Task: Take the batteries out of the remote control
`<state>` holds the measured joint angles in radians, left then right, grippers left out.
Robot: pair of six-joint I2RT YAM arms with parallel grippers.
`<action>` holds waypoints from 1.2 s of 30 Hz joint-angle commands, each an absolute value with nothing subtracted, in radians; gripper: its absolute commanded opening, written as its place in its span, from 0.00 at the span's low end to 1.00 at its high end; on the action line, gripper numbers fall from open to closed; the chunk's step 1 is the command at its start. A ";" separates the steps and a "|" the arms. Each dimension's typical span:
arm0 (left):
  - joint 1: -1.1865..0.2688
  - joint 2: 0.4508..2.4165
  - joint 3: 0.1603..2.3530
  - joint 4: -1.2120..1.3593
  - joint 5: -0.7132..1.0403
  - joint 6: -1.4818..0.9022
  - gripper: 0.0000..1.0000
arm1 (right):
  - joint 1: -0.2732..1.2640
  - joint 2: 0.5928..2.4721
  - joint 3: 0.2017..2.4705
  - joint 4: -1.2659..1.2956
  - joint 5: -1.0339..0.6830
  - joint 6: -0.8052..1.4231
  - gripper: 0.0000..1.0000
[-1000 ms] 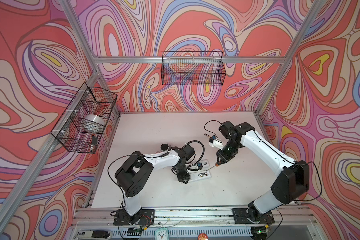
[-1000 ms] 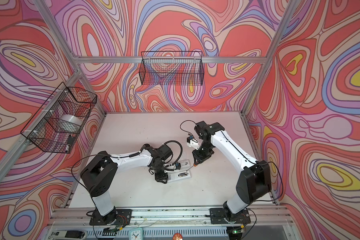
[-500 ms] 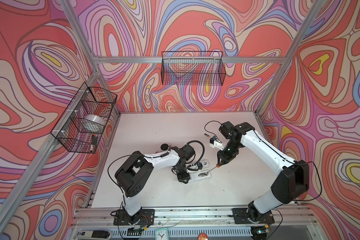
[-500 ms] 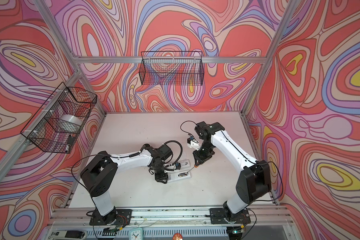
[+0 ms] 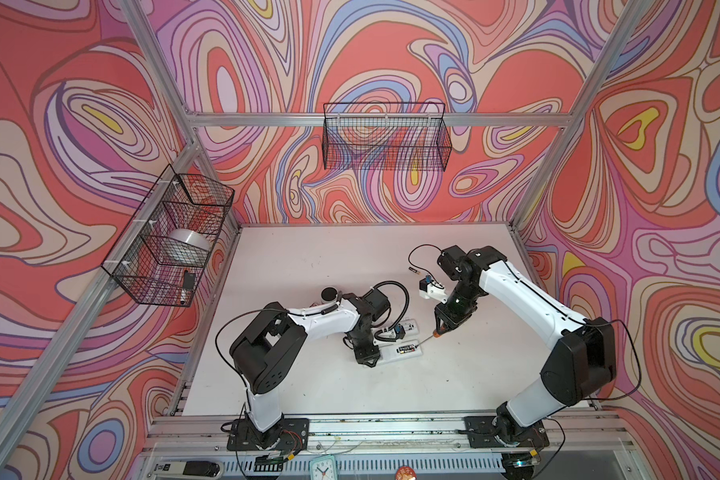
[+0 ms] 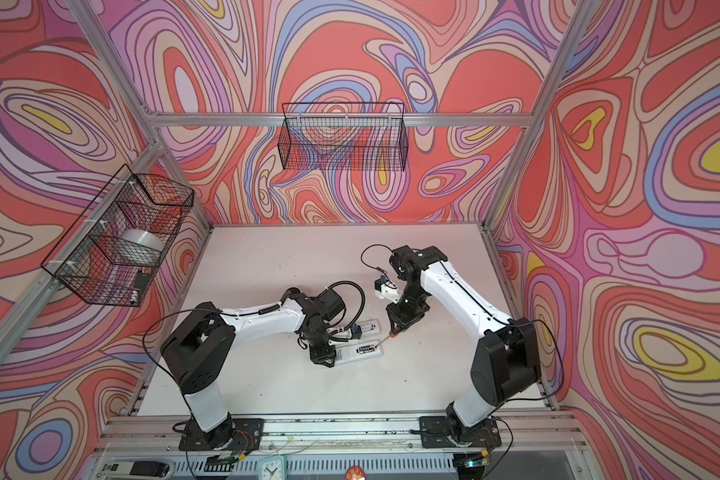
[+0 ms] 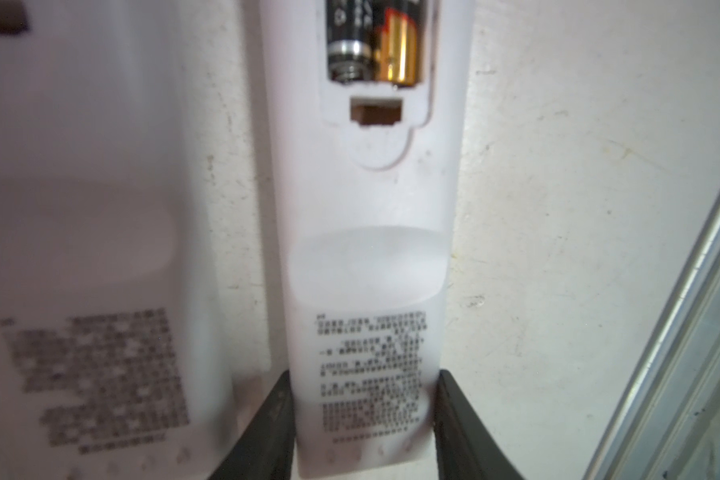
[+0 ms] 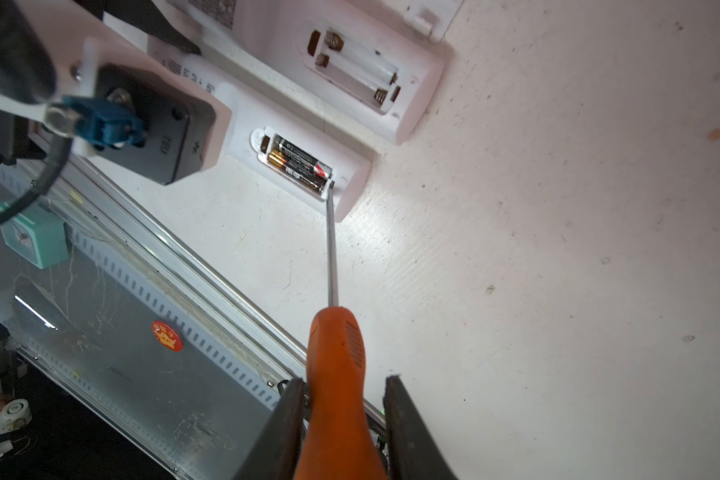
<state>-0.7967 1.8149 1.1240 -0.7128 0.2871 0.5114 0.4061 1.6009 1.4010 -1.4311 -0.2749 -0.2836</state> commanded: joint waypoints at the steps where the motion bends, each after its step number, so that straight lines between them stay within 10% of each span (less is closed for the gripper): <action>1: -0.784 1.864 1.108 -0.781 0.235 0.494 0.25 | 0.406 1.597 1.371 -1.416 -0.256 -0.297 0.05; 27: -0.784 1.875 1.112 -0.778 0.239 0.496 0.24 | 0.405 1.638 1.365 -1.358 -0.470 -0.284 0.03; 36: -0.784 1.857 1.090 -0.787 0.222 0.501 0.24 | 0.405 1.631 1.517 -1.443 -0.266 -0.150 0.02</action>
<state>-0.7967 1.8214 1.1320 -0.7223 0.2867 0.5114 0.4007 1.6321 1.4467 -1.4086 -0.3408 -0.2264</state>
